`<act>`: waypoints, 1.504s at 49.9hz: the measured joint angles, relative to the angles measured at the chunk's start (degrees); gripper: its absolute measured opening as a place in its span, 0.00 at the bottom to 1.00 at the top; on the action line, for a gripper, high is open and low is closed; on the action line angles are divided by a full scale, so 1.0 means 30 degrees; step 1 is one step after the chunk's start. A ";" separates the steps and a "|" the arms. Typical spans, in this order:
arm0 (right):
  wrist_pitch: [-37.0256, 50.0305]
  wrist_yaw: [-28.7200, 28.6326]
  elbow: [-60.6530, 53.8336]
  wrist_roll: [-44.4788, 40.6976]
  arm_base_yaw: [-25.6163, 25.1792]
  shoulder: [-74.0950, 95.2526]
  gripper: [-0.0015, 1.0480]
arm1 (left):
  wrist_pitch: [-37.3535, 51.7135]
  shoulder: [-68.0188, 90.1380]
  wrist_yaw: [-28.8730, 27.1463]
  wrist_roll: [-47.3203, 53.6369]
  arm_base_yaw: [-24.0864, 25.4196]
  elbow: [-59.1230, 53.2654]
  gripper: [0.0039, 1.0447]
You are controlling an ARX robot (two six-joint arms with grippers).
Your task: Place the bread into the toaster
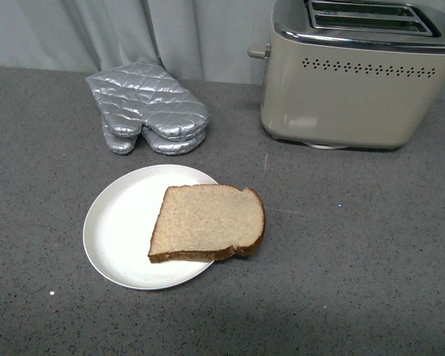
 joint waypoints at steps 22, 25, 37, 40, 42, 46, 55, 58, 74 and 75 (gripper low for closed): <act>0.0000 0.0000 0.0000 -0.0007 0.0000 0.0000 0.89 | 0.0000 0.0000 0.0000 0.0000 0.0000 0.0000 0.94; 0.0000 -0.0007 0.0000 0.0000 0.0000 0.0000 0.91 | 0.0000 0.0000 0.0000 0.0000 0.0000 0.0000 0.94; 0.0000 0.0000 0.0000 0.0000 0.0000 0.0000 0.90 | -0.2142 0.1909 -0.3024 -0.2106 -0.0852 0.0933 0.94; 0.0000 0.0022 0.0000 0.0000 0.0000 -0.0015 0.90 | -0.1596 0.4590 -0.3978 -0.4160 -0.0976 0.1282 0.94; 0.0007 0.0007 0.0000 0.0000 0.0000 -0.0029 0.90 | -0.0736 0.6178 -0.3774 -0.4976 -0.0852 0.1355 0.94; 0.0000 0.0000 0.0000 0.0000 0.0000 -0.0029 0.90 | 0.2222 1.0520 -0.3177 -0.6047 -0.0495 0.1690 0.94; 0.0000 0.0000 0.0000 0.0000 0.0000 -0.0029 0.90 | 0.6834 1.8294 -0.1545 -0.6535 0.0073 0.3184 0.94; 0.0000 0.0000 0.0000 0.0000 0.0000 -0.0029 0.90 | 0.7832 2.0735 -0.1122 -0.6601 0.0146 0.3869 0.94; 0.0000 0.0000 0.0000 0.0000 0.0000 -0.0029 0.90 | 1.0214 3.0898 0.0991 -0.6863 -0.0466 0.7665 0.94; 0.0000 0.0000 0.0000 0.0000 0.0000 -0.0029 0.90 | 1.0331 3.1394 0.1107 -0.6914 -0.0525 0.7905 0.94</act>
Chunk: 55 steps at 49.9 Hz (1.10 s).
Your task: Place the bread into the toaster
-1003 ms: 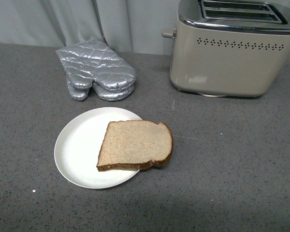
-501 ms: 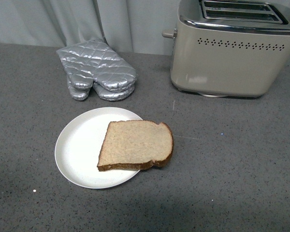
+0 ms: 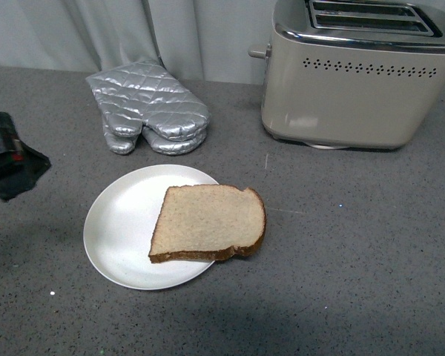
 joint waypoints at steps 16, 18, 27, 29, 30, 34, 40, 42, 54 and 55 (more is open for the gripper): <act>0.0000 0.0000 0.0000 0.0000 0.0000 0.0000 0.90 | -0.0707 0.5377 0.1071 0.0219 -0.0481 0.3169 0.94; 0.0000 0.0000 0.0000 0.0000 0.0000 0.0000 0.90 | -0.0780 0.5931 0.1158 0.0342 -0.0488 0.3468 0.94; 0.0000 0.0000 0.0000 0.0000 0.0000 0.0000 0.90 | -0.1712 0.7446 0.1515 0.1005 -0.0641 0.4488 0.88; 0.0000 -0.0007 0.0000 0.0000 0.0000 0.0000 0.90 | -0.1880 0.7628 0.1523 0.1049 -0.0707 0.4736 0.79; 0.0000 -0.0007 0.0000 0.0000 0.0000 0.0000 0.90 | -0.1923 0.7708 0.1479 0.1144 -0.0729 0.4816 0.76; 0.0000 0.0000 0.0000 0.0000 0.0000 0.0000 0.90 | -0.2113 0.7963 0.1413 0.1377 -0.0816 0.5122 0.60; 0.0000 0.0000 0.0000 0.0000 0.0000 0.0000 0.90 | -0.2244 0.8182 0.1362 0.1406 -0.0984 0.5355 0.38; 0.0000 0.0000 0.0000 0.0000 0.0000 0.0000 0.90 | -0.2404 0.8196 0.1392 0.1413 -0.1056 0.5384 0.29; 0.0000 0.0000 0.0000 0.0000 0.0000 0.0000 0.90 | -0.3206 0.7920 0.1668 0.0998 -0.1479 0.5442 0.03; 0.0000 0.0000 0.0000 0.0000 0.0000 0.0000 0.90 | -0.3220 0.7869 0.1763 0.0823 -0.1559 0.5428 0.03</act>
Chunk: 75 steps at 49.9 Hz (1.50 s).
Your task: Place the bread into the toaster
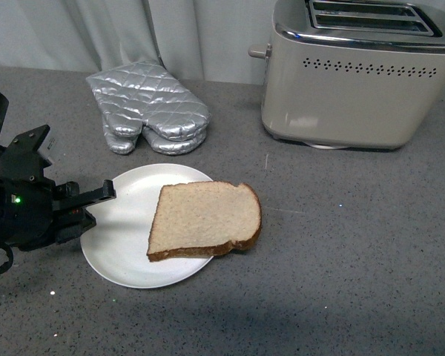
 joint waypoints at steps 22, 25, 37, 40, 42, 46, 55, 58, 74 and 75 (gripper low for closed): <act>0.0000 0.0000 0.0000 0.0000 0.0000 0.0000 0.90 | -0.0036 -0.0976 0.0517 -0.4575 -0.4036 0.1712 0.03; 0.0000 -0.0007 0.0000 0.0000 0.0000 0.0000 0.90 | -0.0160 -0.0510 0.0299 -0.5064 -0.4954 0.2550 0.03; 0.0000 -0.0007 0.0000 0.0000 0.0000 0.0000 0.90 | -0.1741 0.3096 -0.0437 -0.7752 -0.8568 0.7308 0.03; 0.0000 0.0000 0.0000 0.0000 0.0000 0.0000 0.90 | -0.2120 0.3818 -0.0444 -0.8087 -0.9056 0.8160 0.03; 0.0000 0.0000 0.0000 0.0000 0.0000 0.0000 0.90 | -0.2368 0.4116 -0.0495 -0.8196 -0.9253 0.8561 0.03; 0.0000 0.0000 0.0000 0.0000 0.0000 0.0000 0.90 | -0.2849 0.4546 -0.0517 -0.8378 -0.9551 0.9151 0.03; 0.0000 0.0000 0.0000 0.0000 0.0000 0.0000 0.90 | -0.3636 0.4772 -0.0729 -0.8641 -0.9777 0.9865 0.11; 0.0000 0.0000 0.0000 0.0000 0.0000 0.0000 0.90 | -0.3628 0.4707 -0.0787 -0.8779 -0.9785 0.9865 0.18; 0.0000 0.0000 0.0000 0.0000 0.0000 0.0000 0.90 | 0.0459 -0.1413 -0.6040 -0.6776 -0.9398 0.4590 0.80; 0.0000 0.0000 0.0000 0.0000 0.0000 0.0000 0.90 | 0.0685 -0.1923 -0.6426 -0.6717 -0.9347 0.4087 0.84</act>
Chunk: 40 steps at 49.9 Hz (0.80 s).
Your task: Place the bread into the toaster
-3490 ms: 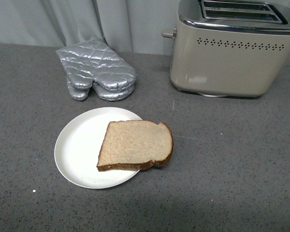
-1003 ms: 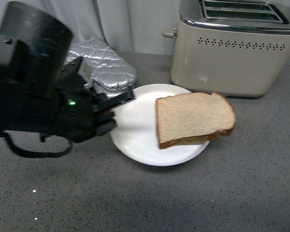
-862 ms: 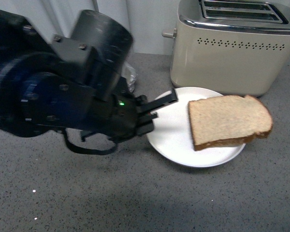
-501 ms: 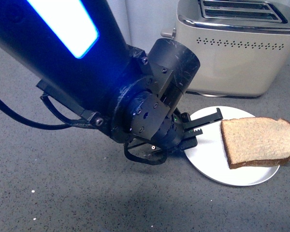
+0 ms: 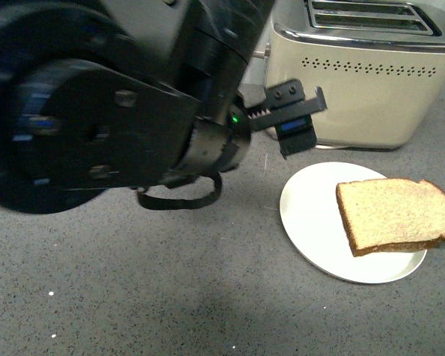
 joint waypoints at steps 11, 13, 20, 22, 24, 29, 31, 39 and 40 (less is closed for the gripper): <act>-0.0007 0.0007 0.0000 -0.0007 0.0000 0.0007 0.90 | 1.5577 -0.1661 -0.5901 0.9085 0.1443 -0.8174 0.62; -0.0007 0.0007 0.0000 -0.0007 0.0000 0.0007 0.90 | 1.7493 -0.2776 -0.5486 1.0455 0.2208 -0.9537 0.54; -0.0007 0.0000 0.0000 -0.0007 0.0000 0.0000 0.90 | 1.7886 -0.6528 -0.3570 1.2138 0.4022 -1.2619 0.26; -0.0007 -0.0015 0.0000 -0.0007 0.0000 0.0000 0.90 | 1.7537 -0.7409 -0.3067 1.2349 0.4554 -1.3413 0.17; -0.0007 -0.0007 0.0000 -0.0007 0.0000 0.0000 0.90 | 1.7158 -0.8269 -0.2623 1.2458 0.5122 -1.4039 0.08; -0.0007 0.0000 0.0000 0.0000 0.0000 0.0000 0.90 | 1.6225 -1.0302 -0.1719 1.2553 0.6040 -1.5081 0.03; -0.0007 0.0000 0.0000 -0.0007 0.0000 0.0000 0.90 | 1.5781 -1.1125 -0.1290 1.2582 0.6339 -1.5424 0.03; -0.0007 0.0000 0.0000 -0.0007 0.0000 0.0000 0.90 | 1.2240 -1.5307 -0.0080 1.2692 0.7774 -1.6400 0.03; -0.0007 0.0000 0.0000 -0.0007 0.0000 0.0000 0.90 | 1.1606 -1.5948 0.0102 1.2699 0.7905 -1.6422 0.03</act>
